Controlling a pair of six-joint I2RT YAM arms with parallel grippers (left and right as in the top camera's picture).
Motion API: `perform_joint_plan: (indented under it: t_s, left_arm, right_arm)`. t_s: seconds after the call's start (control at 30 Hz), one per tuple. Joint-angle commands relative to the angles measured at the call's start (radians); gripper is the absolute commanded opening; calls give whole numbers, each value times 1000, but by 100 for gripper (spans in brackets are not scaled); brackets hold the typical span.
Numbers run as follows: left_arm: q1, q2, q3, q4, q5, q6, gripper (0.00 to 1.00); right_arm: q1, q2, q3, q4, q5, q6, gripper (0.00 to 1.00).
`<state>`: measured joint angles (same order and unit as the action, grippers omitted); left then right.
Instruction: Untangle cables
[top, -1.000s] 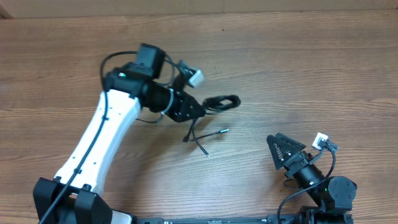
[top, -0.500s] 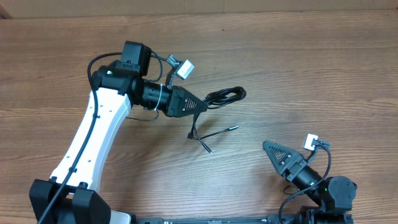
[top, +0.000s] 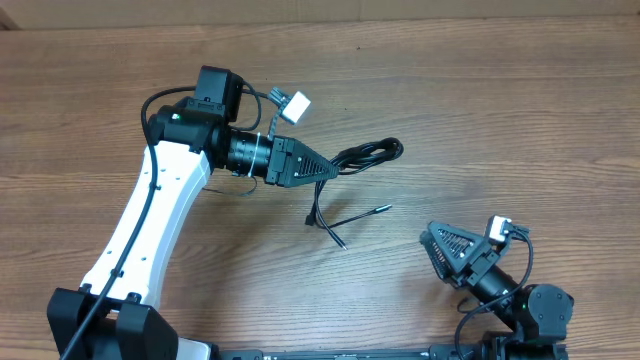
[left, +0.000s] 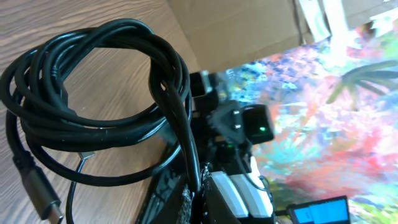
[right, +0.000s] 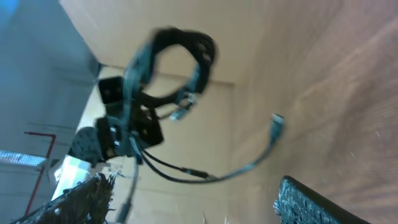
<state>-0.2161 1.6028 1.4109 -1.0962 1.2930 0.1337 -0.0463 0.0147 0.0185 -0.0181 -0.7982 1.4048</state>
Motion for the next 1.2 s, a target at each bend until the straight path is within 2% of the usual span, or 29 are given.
perform_joint_plan:
  t_s: [0.0,0.17,0.27,0.43,0.73,0.83,0.93,1.17]
  left_arm:
    - [0,-17,24,-6,-36,0,4]
    - [0,-17,24,-6,-69,2,4]
    - [-2,-17,24,-6,-104,2,4]
    - [-8,-17,24,-3,-111,7,4]
    - [-10,-17,24,-7,-126,145,4]
    - [-14,-17,24,-8,-126,178,4]
    - [-13,-17,24,-8,-127,178,4]
    - [-20,-17,24,-16,-149,177,4]
  right_arm:
    - [14,-11,-11,60,76,-63,84]
    - [13,1,-10,11,101,-209,88]
    - [13,30,-10,-6,110,-251,88]
    - [13,116,-2,-5,125,-260,88]
    - [14,335,61,-6,109,-364,91]
    - [13,384,61,-5,109,-366,96]
    - [14,415,61,-6,109,-365,100]
    - [13,426,61,-7,108,-359,100]
